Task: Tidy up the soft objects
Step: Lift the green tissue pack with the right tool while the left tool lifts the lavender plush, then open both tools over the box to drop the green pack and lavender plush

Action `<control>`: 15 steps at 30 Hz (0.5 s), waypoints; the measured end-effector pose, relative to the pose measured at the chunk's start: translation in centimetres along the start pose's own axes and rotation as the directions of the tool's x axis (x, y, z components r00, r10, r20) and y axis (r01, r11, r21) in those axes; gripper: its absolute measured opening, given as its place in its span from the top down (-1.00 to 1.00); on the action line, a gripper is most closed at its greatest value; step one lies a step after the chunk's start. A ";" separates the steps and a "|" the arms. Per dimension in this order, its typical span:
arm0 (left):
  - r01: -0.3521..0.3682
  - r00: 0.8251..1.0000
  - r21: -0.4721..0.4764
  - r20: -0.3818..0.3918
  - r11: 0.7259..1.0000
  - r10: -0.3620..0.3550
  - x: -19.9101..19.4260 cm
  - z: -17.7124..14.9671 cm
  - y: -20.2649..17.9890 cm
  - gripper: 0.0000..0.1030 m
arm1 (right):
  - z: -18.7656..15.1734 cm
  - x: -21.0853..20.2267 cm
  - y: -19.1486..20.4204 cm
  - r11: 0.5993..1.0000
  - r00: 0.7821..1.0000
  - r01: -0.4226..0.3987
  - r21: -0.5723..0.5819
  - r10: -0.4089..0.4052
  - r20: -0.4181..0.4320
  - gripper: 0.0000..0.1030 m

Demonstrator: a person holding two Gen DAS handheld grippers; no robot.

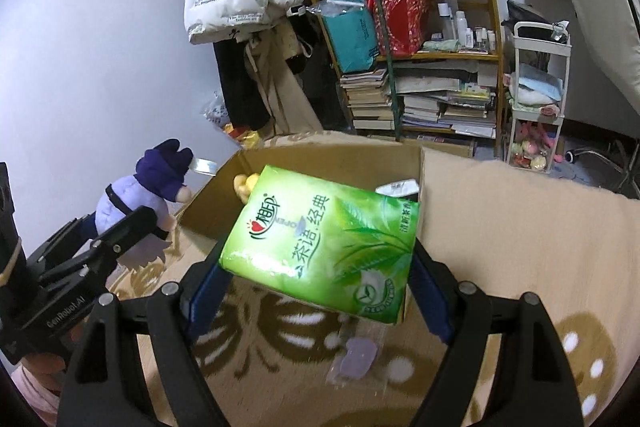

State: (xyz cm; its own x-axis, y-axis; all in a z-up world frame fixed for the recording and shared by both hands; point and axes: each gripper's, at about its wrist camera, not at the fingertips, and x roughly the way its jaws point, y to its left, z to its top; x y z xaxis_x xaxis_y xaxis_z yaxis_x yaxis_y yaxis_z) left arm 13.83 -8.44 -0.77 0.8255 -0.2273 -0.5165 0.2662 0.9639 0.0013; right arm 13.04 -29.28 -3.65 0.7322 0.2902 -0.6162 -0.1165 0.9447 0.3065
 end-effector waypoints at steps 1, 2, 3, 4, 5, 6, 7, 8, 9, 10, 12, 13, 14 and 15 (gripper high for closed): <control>-0.003 1.000 0.003 -0.004 1.000 0.003 0.4 0.3 0.0 -0.11 | 0.4 0.3 -0.1 1.000 1.000 0.003 0.002 -0.003 0.003 -0.67; -0.013 1.000 0.006 -0.020 1.000 0.013 1.2 0.7 0.1 -0.11 | 0.7 0.6 -0.1 1.000 1.000 0.006 0.002 -0.006 0.004 -0.67; -0.018 0.999 0.006 -0.034 1.000 0.019 1.8 0.9 0.1 -0.12 | 0.9 0.9 -0.2 1.000 1.000 0.009 0.001 -0.009 0.004 -0.67; -0.024 0.998 0.004 -0.056 1.000 0.024 2.6 1.0 0.2 -0.12 | 1.3 1.3 -0.2 1.000 1.000 0.013 0.002 -0.013 0.006 -0.67; -0.026 0.996 0.000 -0.080 1.000 0.026 3.4 1.1 0.3 -0.12 | 1.4 1.5 -0.3 1.000 1.000 0.014 0.003 -0.014 0.007 -0.68; -0.020 0.996 -0.010 -0.092 1.000 0.019 4.1 1.1 0.4 -0.12 | 1.6 1.9 -0.3 1.000 1.000 0.014 0.004 -0.014 0.010 -0.68; -0.017 0.994 -0.021 -0.104 1.000 0.014 4.8 1.0 0.5 -0.12 | 1.8 2.4 -0.3 1.000 1.000 0.016 0.005 -0.016 0.008 -0.68; -0.020 0.993 -0.024 -0.113 1.000 0.017 5.2 0.8 0.6 -0.13 | 1.9 2.8 -0.3 1.000 1.000 0.027 0.003 -0.027 0.004 -0.68; -0.026 0.992 -0.023 -0.122 0.999 0.023 5.7 0.5 0.6 -0.14 | 1.8 3.2 -0.5 0.999 0.999 0.038 0.000 -0.038 -0.002 -0.68; -0.033 0.992 -0.023 -0.124 0.999 0.030 5.9 0.4 0.6 -0.15 | 1.8 3.7 -0.4 0.998 0.998 0.055 -0.005 -0.055 -0.013 -0.68; -0.027 0.992 -0.014 -0.126 1.000 0.025 6.2 -0.1 0.5 -0.20 | 1.8 4.3 -0.5 0.998 0.997 0.066 0.003 -0.066 -0.027 -0.69; -0.026 0.991 -0.008 -0.130 1.000 0.025 6.2 -0.2 0.4 -0.20 | 1.7 4.7 -0.5 0.998 0.997 0.067 0.015 -0.067 -0.036 -0.69; -0.031 0.991 -0.004 -0.133 1.000 0.030 6.2 -0.2 0.4 -0.23 | 1.7 5.1 -0.7 0.998 0.997 0.058 0.028 -0.057 -0.047 -0.69; -0.049 0.990 -0.001 -0.129 0.999 0.049 6.0 -0.4 0.5 -0.31 | 1.6 5.3 -0.9 0.998 0.997 0.048 0.035 -0.046 -0.055 -0.70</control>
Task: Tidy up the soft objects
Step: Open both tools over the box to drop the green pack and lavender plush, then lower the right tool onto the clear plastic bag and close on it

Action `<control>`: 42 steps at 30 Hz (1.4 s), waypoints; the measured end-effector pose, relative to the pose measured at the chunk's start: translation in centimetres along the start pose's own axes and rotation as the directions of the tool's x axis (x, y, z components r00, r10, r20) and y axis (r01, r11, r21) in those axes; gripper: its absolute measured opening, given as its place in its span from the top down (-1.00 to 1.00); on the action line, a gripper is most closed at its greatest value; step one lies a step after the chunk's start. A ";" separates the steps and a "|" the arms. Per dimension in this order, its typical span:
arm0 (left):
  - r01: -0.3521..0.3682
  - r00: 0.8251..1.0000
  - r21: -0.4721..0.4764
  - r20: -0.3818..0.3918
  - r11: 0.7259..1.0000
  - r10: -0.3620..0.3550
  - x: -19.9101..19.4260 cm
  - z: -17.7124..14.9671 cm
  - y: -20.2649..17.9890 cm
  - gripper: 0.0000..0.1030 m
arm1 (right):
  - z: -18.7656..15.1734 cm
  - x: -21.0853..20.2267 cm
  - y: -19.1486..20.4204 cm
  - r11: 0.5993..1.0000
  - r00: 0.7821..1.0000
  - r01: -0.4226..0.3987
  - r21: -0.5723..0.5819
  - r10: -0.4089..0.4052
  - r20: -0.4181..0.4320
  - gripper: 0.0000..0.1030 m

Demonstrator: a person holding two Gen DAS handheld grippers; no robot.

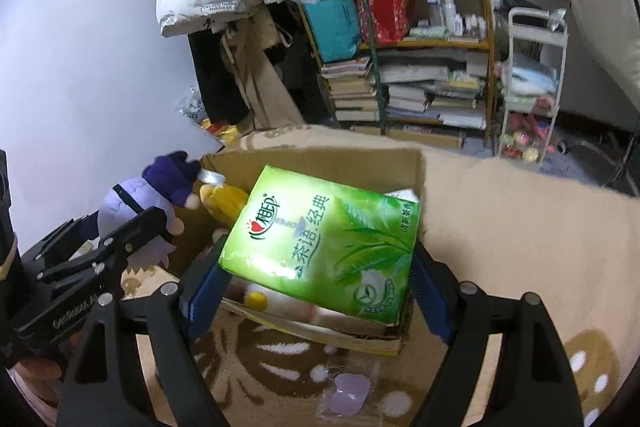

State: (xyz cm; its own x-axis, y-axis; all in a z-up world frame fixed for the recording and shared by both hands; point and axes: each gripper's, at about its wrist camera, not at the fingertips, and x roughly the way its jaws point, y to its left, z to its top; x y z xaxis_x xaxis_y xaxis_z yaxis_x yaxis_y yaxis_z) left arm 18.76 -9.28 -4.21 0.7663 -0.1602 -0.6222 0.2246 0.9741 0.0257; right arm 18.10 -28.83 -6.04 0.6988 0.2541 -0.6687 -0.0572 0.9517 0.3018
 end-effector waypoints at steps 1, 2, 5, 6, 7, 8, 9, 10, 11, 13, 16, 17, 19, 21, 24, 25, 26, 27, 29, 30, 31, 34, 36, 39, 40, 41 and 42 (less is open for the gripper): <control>-0.012 1.000 -0.006 0.008 1.000 0.013 -0.2 -0.1 0.1 -0.38 | -0.1 0.3 -0.2 1.000 1.000 -0.010 0.008 0.010 -0.011 -0.70; -0.013 1.000 -0.011 0.013 1.000 0.013 -0.4 -0.2 0.2 -0.47 | -0.1 0.5 -0.3 1.000 1.000 -0.012 0.015 0.013 -0.022 -0.72; -0.005 0.999 -0.040 0.035 0.999 0.006 -1.3 -0.7 0.4 -0.54 | -0.5 0.3 -0.5 0.999 0.999 -0.024 0.028 0.025 -0.021 -0.88; -0.004 0.999 -0.048 0.033 0.999 0.006 -1.5 -0.8 0.5 -0.62 | -0.6 0.1 -0.4 0.999 0.999 -0.031 0.034 0.031 -0.013 -0.96; -0.006 0.999 -0.053 0.032 0.999 0.007 -1.7 -0.8 0.6 -0.66 | -0.6 -0.2 -0.3 0.999 0.999 -0.034 0.037 0.034 0.000 -1.00; -0.012 0.999 -0.055 0.033 0.998 0.014 -2.0 -0.9 0.7 -0.72 | -0.7 -0.5 -0.2 0.999 0.999 -0.036 0.037 0.036 0.010 -1.00; -0.018 0.999 -0.054 0.037 0.998 0.020 -2.3 -1.0 0.8 -0.76 | -0.8 -1.0 0.1 0.999 0.999 -0.027 0.033 0.026 0.018 -1.00; -0.029 0.999 -0.050 0.043 0.998 0.031 -2.8 -1.1 1.0 -0.78 | -0.9 -1.3 0.2 0.999 1.000 -0.017 0.029 0.017 0.021 -1.00; -0.038 0.998 -0.049 0.052 0.998 0.040 -3.3 -1.1 1.2 -0.82 | -0.8 -1.5 0.4 1.000 1.000 -0.012 0.027 0.012 0.022 -1.00; -0.039 0.997 -0.052 0.071 0.998 0.043 -4.4 -1.3 1.7 -0.90 | -1.0 -2.4 0.6 1.000 1.000 -0.005 0.025 0.005 0.030 -1.00; -0.045 0.994 -0.055 0.098 0.997 0.050 -6.1 -1.6 2.4 -0.95 | -1.5 -3.6 0.6 1.000 0.999 0.007 0.024 -0.008 0.039 -1.00; -0.053 0.991 -0.053 0.117 0.997 0.059 -6.9 -2.1 2.6 -0.96 | -1.7 -3.8 0.5 1.000 0.999 0.011 0.024 -0.011 0.038 -1.00; -0.076 0.986 -0.047 0.143 0.996 0.082 -7.9 -2.6 2.7 -0.98 | -2.3 -4.2 0.3 1.000 0.999 0.019 0.021 -0.019 0.032 -1.00; -0.091 0.981 -0.034 0.168 0.995 0.096 -9.1 -3.3 2.7 -0.98 | -3.1 -4.6 0.0 0.999 0.999 0.026 0.018 -0.027 0.037 -1.00; -0.092 0.981 -0.021 0.171 0.995 0.095 -10.2 -4.1 2.6 -0.99 | -4.3 -4.8 -0.4 0.999 0.999 0.037 0.014 -0.038 0.029 -1.00; -0.098 0.981 -0.012 0.167 0.995 0.098 -10.4 -4.4 2.5 -0.99 | -4.9 -4.8 -0.5 0.999 0.999 0.043 0.013 -0.043 0.023 -1.00; -0.099 0.982 -0.004 0.163 0.995 0.099 -10.5 -4.5 2.5 -0.99 | -5.4 -4.8 -0.7 0.999 0.999 0.051 0.012 -0.051 0.013 -1.00; -0.102 0.983 0.009 0.155 0.995 0.100 -10.6 -4.8 2.4 -0.99 | -5.9 -4.7 -0.7 0.998 0.998 0.055 0.010 -0.055 0.005 -1.00; -0.103 0.984 0.023 0.147 0.994 0.099 -10.8 -5.2 2.2 -0.99 | -6.9 -4.4 -0.9 0.998 0.998 0.059 -0.002 -0.059 -0.028 -1.00; -0.099 0.985 0.027 0.144 0.995 0.094 -10.8 -5.5 2.0 -0.99 | -7.4 -4.2 -0.9 0.998 0.997 0.056 -0.011 -0.057 -0.044 -1.00; -0.097 0.986 0.027 0.140 0.995 0.093 -10.9 -5.8 2.0 -0.99 | -7.7 -4.0 -0.9 0.998 0.997 0.055 -0.020 -0.056 -0.057 -1.00; -0.112 0.985 0.032 0.137 0.993 0.107 -11.3 -6.5 1.7 -0.99 | -9.0 -3.1 -0.7 0.996 0.993 0.073 -0.056 -0.078 -0.086 -1.00; -0.112 0.984 0.043 0.144 0.993 0.104 -11.4 -6.9 1.5 -0.99 | -9.6 -2.5 -0.6 0.994 0.991 0.081 -0.073 -0.088 -0.099 -1.00; -0.102 0.986 0.044 0.135 0.994 0.095 -11.5 -7.4 1.3 -0.99 | -10.4 -1.3 -0.8 0.995 0.990 0.072 -0.063 -0.079 -0.120 -1.00; -0.102 0.986 0.044 0.136 0.994 0.095 -11.5 -7.5 1.3 -0.99 | -10.5 -0.9 -0.9 0.996 0.989 0.071 -0.052 -0.077 -0.126 -1.00; -0.103 0.986 0.046 0.136 0.994 0.096 -11.5 -7.6 1.3 -0.99 | -10.7 -0.4 -1.1 0.997 0.988 0.072 -0.040 -0.077 -0.137 -1.00; -0.102 0.986 0.049 0.134 0.994 0.095 -11.5 -7.6 1.2 -0.99 | -10.8 0.0 -1.2 0.997 0.986 0.074 -0.034 -0.078 -0.144 -1.00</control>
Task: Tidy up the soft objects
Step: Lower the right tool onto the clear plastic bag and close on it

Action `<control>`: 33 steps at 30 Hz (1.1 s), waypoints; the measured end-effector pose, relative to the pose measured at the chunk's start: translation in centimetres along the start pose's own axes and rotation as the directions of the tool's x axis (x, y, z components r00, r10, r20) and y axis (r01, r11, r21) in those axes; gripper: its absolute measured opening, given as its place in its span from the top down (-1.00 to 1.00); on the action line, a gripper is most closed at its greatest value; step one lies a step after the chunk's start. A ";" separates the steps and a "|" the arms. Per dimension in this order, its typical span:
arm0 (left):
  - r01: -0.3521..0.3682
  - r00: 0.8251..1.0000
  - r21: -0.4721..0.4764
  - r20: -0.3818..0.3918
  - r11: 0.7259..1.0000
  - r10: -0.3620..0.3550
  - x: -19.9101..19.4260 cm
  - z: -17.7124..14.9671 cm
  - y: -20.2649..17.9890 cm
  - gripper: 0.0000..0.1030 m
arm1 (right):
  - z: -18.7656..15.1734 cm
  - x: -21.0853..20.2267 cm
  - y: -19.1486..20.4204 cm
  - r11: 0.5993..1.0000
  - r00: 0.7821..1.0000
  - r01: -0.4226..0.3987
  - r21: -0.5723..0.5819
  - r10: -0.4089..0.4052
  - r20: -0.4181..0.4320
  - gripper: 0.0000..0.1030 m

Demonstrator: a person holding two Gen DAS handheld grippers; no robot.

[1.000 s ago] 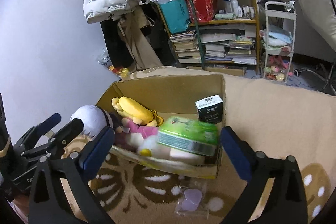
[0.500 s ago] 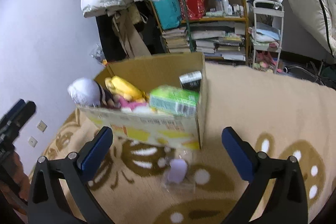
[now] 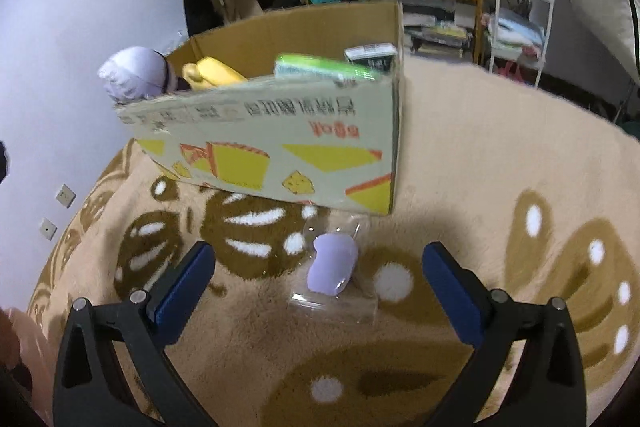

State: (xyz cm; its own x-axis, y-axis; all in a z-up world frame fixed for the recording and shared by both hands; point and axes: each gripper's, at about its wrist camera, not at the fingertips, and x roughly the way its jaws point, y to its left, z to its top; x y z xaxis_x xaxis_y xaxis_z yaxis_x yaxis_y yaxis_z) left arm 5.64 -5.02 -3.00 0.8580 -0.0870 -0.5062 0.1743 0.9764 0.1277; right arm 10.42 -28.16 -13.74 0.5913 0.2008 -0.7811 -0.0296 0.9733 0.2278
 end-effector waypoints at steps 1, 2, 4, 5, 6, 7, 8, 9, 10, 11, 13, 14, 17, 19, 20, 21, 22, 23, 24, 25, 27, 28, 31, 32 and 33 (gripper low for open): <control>0.002 1.000 0.003 0.000 1.000 -0.002 0.0 -0.1 -0.1 -0.99 | -0.1 0.5 -0.2 1.000 1.000 0.005 0.008 -0.005 -0.009 -1.00; 0.005 1.000 0.005 -0.001 1.000 -0.005 0.0 -0.3 -0.2 -0.99 | -0.2 0.9 -0.3 1.000 1.000 0.001 0.016 -0.001 -0.018 -1.00; 0.004 1.000 -0.003 -0.004 1.000 -0.004 0.0 -0.6 -0.1 -0.99 | -0.5 1.8 -0.6 0.998 0.998 -0.043 0.040 0.044 -0.034 -0.91; 0.005 1.000 -0.014 -0.009 1.000 -0.005 0.0 -0.8 0.0 -0.99 | -0.5 2.2 -0.7 0.998 0.998 -0.040 0.051 0.042 -0.040 -0.90; 0.011 1.000 -0.019 -0.014 1.000 -0.011 0.0 -0.9 0.0 -0.99 | -0.6 2.6 -0.7 0.998 0.999 -0.027 0.057 0.030 -0.045 -0.89; 0.013 1.000 -0.020 -0.016 1.000 -0.014 0.1 -0.9 0.1 -0.99 | -0.8 3.1 -0.8 0.998 0.999 -0.016 0.063 0.019 -0.050 -0.81; 0.015 1.000 -0.015 -0.013 1.000 -0.015 -0.1 -1.1 0.0 -0.99 | -0.9 3.5 -0.7 0.998 0.998 -0.009 0.065 0.013 -0.059 -0.73; 0.016 1.000 -0.011 -0.009 1.000 -0.016 -0.2 -1.1 0.0 -0.99 | -1.0 3.9 -0.7 0.998 0.997 0.002 0.064 0.003 -0.077 -0.73; 0.015 1.000 -0.005 -0.003 1.000 -0.015 -0.3 -1.1 0.0 -0.99 | -1.2 4.3 -0.5 0.999 0.995 0.014 0.051 -0.009 -0.095 -0.73; 0.015 1.000 -0.002 0.002 1.000 -0.015 -0.5 -1.1 -0.1 -0.99 | -1.3 4.4 -0.3 0.999 0.995 0.025 0.030 -0.022 -0.100 -0.73; 0.018 1.000 -0.003 0.002 1.000 -0.017 -0.4 -1.0 -0.1 -0.99 | -1.5 4.7 0.4 0.998 0.993 0.055 -0.017 -0.057 -0.106 -0.71; 0.017 1.000 -0.003 0.000 1.000 -0.017 -0.4 -1.1 -0.1 -0.99 | -1.6 4.8 0.6 0.997 0.992 0.068 -0.031 -0.071 -0.107 -0.64; 0.007 1.000 0.003 -0.010 1.000 -0.007 -0.2 -1.4 -0.2 -0.99 | -1.8 4.6 1.1 0.994 0.990 0.099 -0.054 -0.104 -0.096 -0.25; 0.007 1.000 -0.004 -0.014 1.000 -0.007 -0.1 -1.4 -0.2 -0.99 | -1.8 4.2 1.1 0.995 0.991 0.089 -0.049 -0.094 -0.091 -0.12; 0.010 1.000 -0.014 -0.016 1.000 -0.010 -0.1 -1.4 0.0 -0.98 | -1.8 4.0 1.1 0.995 0.992 0.086 -0.053 -0.090 -0.091 -0.11; 0.010 1.000 -0.019 -0.016 1.000 -0.011 -0.1 -1.4 0.0 -0.99 | -1.8 4.0 1.0 0.995 0.992 0.084 -0.055 -0.088 -0.093 -0.11; 0.010 1.000 -0.024 -0.014 1.000 -0.010 -0.1 -1.4 0.1 -0.98 | -1.9 3.9 1.0 0.995 0.992 0.080 -0.057 -0.085 -0.095 -0.11; 0.005 1.000 -0.026 -0.012 1.000 -0.005 0.0 -1.3 0.2 -0.99 | -1.9 3.7 1.0 0.996 0.992 0.076 -0.056 -0.081 -0.094 -0.10; 0.002 1.000 -0.027 -0.010 1.000 -0.002 0.0 -1.4 0.2 -0.98 | -1.9 3.5 1.0 0.996 0.993 0.070 -0.054 -0.075 -0.094 -0.10; 0.000 1.000 -0.029 -0.009 1.000 -0.001 0.0 -1.3 0.3 -0.98 | -1.9 3.0 0.9 0.997 0.994 0.059 -0.046 -0.063 -0.091 -0.09; -0.005 1.000 -0.030 -0.009 1.000 0.004 0.0 -1.3 0.4 -0.98 | -1.6 2.1 0.6 0.999 0.997 0.026 -0.019 -0.027 -0.072 0.03; -0.007 1.000 -0.029 -0.009 1.000 0.007 0.1 -1.4 0.5 -0.98 | -1.4 1.4 0.6 1.000 0.998 0.009 -0.009 -0.009 -0.061 0.45; -0.019 1.000 -0.038 -0.018 0.999 0.018 0.3 -1.3 0.7 -0.98 | -0.9 -0.4 0.5 0.998 0.997 -0.062 0.002 0.062 -0.052 0.97; -0.018 1.000 -0.046 -0.020 0.999 0.017 0.4 -1.3 0.9 -0.98 | -0.8 -0.9 0.4 0.998 0.997 -0.067 0.002 0.067 -0.044 0.97; -0.017 1.000 -0.054 -0.022 0.998 0.016 0.5 -1.3 1.0 -0.98 | -0.7 -1.1 0.3 0.998 0.997 -0.070 0.003 0.070 -0.043 0.97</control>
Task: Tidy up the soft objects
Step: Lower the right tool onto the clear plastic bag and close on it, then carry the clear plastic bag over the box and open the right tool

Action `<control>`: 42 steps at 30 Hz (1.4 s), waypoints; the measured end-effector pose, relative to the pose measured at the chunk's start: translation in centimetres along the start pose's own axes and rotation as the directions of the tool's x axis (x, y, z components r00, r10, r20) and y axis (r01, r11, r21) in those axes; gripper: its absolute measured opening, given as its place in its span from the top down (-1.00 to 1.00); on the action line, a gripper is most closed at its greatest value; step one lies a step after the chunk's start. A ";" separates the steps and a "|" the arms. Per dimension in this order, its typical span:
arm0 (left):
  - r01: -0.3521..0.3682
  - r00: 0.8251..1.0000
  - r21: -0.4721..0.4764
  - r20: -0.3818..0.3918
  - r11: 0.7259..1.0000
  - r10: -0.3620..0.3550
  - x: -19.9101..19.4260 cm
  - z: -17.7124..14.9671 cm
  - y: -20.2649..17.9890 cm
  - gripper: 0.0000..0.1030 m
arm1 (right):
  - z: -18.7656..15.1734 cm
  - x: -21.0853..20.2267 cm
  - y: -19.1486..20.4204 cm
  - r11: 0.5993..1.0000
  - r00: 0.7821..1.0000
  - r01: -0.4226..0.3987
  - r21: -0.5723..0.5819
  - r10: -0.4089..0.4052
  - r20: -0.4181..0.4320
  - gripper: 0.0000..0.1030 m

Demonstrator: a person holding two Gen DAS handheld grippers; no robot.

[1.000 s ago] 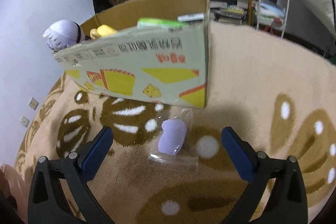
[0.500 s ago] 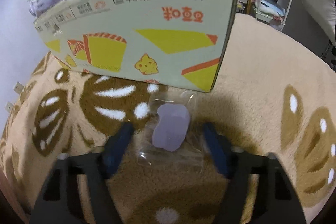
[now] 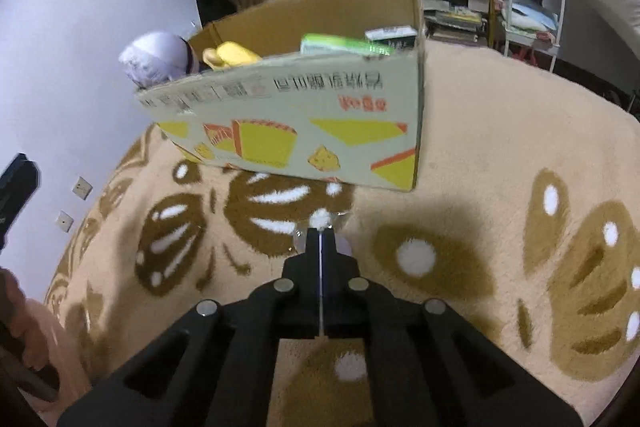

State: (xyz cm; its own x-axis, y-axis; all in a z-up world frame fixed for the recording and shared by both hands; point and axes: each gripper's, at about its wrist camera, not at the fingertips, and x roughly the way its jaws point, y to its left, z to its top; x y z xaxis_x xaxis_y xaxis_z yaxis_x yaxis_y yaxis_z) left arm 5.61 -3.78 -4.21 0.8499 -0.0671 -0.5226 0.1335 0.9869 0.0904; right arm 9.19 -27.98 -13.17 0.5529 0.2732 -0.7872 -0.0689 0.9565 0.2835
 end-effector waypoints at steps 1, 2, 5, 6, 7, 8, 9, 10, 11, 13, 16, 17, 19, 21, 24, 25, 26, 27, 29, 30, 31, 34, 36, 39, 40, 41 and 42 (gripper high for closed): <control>-0.001 1.000 -0.006 -0.001 1.000 0.001 0.0 0.0 0.1 -0.98 | 0.0 0.1 -0.2 1.000 1.000 -0.007 0.010 0.007 -0.009 0.98; -0.002 1.000 -0.012 -0.002 1.000 0.002 0.1 0.0 0.2 -0.98 | 0.0 0.3 -0.6 0.999 1.000 -0.025 0.029 0.025 -0.017 0.99; -0.003 1.000 -0.028 -0.006 1.000 0.003 0.1 -0.1 0.6 -0.98 | -0.3 0.8 -1.2 0.996 0.998 -0.043 0.072 0.046 -0.031 0.99; -0.004 1.000 -0.030 -0.007 1.000 0.004 0.1 0.0 0.6 -0.98 | -0.4 0.9 -1.2 0.997 0.999 -0.036 0.072 0.038 -0.028 0.99; -0.005 1.000 -0.033 -0.006 0.999 0.004 0.1 0.0 0.7 -0.98 | -0.4 1.0 -1.2 0.997 0.999 -0.026 0.070 0.028 -0.030 0.98; -0.005 1.000 -0.033 -0.005 0.999 0.005 0.0 0.0 0.7 -0.98 | -0.4 1.2 -1.1 0.998 0.999 -0.020 0.066 0.022 -0.037 0.94; -0.006 1.000 -0.032 -0.006 0.999 0.006 0.1 0.0 0.7 -0.99 | -0.5 1.4 -0.9 0.998 0.999 -0.010 0.062 0.012 -0.043 0.89; -0.007 1.000 -0.031 -0.007 0.999 0.006 0.1 -0.1 0.7 -0.98 | -0.5 1.7 -0.8 0.998 0.999 -0.003 0.057 0.006 -0.053 0.73; -0.006 1.000 -0.028 -0.008 1.000 0.006 0.1 -0.1 0.7 -0.98 | -0.5 2.0 -0.6 0.998 0.998 -0.006 0.056 0.009 -0.060 0.44; -0.003 1.000 -0.023 -0.010 1.000 0.003 0.1 -0.1 0.7 -0.98 | -0.6 2.4 -0.5 0.998 0.998 -0.010 0.058 0.014 -0.067 -0.10; 0.000 1.000 -0.019 -0.008 1.000 0.000 0.1 -0.1 0.6 -0.98 | -0.6 2.8 -0.3 0.998 0.998 -0.012 0.067 0.016 -0.059 -0.20; 0.001 1.000 -0.019 -0.008 1.000 -0.001 0.0 0.0 0.6 -0.98 | -0.6 3.2 -0.3 0.998 0.998 -0.008 0.069 0.012 -0.065 -0.20; 0.001 1.000 -0.019 -0.007 1.000 -0.001 0.1 0.0 0.5 -0.99 | -0.7 4.5 -0.1 0.998 0.996 0.002 0.065 0.004 -0.091 -0.25; -0.001 1.000 -0.014 -0.006 1.000 0.001 0.1 -0.1 0.4 -0.98 | -1.1 5.6 0.9 0.999 0.995 0.040 0.007 -0.040 -0.095 -0.24; -0.010 1.000 -0.002 0.006 1.000 0.010 0.0 -0.1 0.3 -0.99 | -1.5 5.8 1.9 0.994 0.992 0.082 -0.077 -0.089 -0.090 0.03; -0.005 1.000 0.000 0.006 1.000 0.005 0.0 0.0 0.3 -0.98 | -1.4 5.5 1.6 0.996 0.993 0.072 -0.058 -0.077 -0.084 0.07; 0.001 1.000 0.004 0.007 1.000 -0.001 -0.1 0.0 0.2 -0.98 | -1.4 5.5 1.4 0.996 0.994 0.066 -0.053 -0.071 -0.084 0.09; -0.001 1.000 0.009 0.008 1.000 0.001 -0.1 0.0 0.1 -0.99 | -1.3 5.4 1.3 0.996 0.994 0.065 -0.055 -0.070 -0.083 0.09; -0.008 1.000 0.023 0.013 1.000 0.008 -0.2 0.0 -0.1 -0.98 | -1.4 5.0 1.5 0.996 0.995 0.069 -0.059 -0.072 -0.064 0.10; -0.010 1.000 0.024 0.018 1.000 0.009 -0.3 0.0 -0.1 -0.98 | -1.4 4.7 1.6 0.996 0.996 0.066 -0.058 -0.070 -0.058 0.10; -0.009 1.000 0.020 0.024 1.000 0.008 -0.4 0.0 0.0 -0.98 | -1.3 4.3 1.7 0.997 0.997 0.058 -0.050 -0.061 -0.056 0.10; -0.003 0.999 0.009 0.032 1.000 0.003 -0.6 0.2 0.1 -0.98 | -1.1 2.0 2.1 0.998 0.999 0.049 -0.043 -0.049 -0.011 0.10; -0.002 1.000 0.009 0.029 1.000 0.002 -0.5 0.2 0.2 -0.98 | -0.6 -0.2 2.3 0.998 0.998 0.041 -0.048 -0.039 0.040 0.10; -0.006 1.000 0.021 0.027 1.000 0.006 -0.5 0.3 0.0 -0.98 | 0.6 -3.4 2.5 0.998 0.991 0.031 -0.062 -0.023 0.135 0.09; -0.009 0.999 0.022 0.032 1.000 0.008 -0.5 0.4 -0.1 -0.98 | 1.2 -4.5 2.4 0.998 0.984 0.025 -0.056 -0.015 0.180 0.09; -0.007 0.999 0.018 0.036 1.000 0.006 -0.6 0.4 0.0 -0.98 | 1.7 -5.1 2.5 0.998 0.979 0.024 -0.054 -0.013 0.203 0.09; -0.003 0.999 0.012 0.037 1.000 0.003 -0.6 0.5 0.0 -0.98 | 2.2 -5.7 2.4 0.998 0.974 0.022 -0.052 -0.009 0.228 0.09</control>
State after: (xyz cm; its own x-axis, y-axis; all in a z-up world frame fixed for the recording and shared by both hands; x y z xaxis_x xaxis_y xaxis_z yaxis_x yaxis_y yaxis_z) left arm 5.32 -3.81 -3.48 0.8685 -0.0700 -0.4907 0.1369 0.9853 0.1018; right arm 7.72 -27.48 -6.79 0.7285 0.2335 -0.6441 -0.1001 0.9663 0.2371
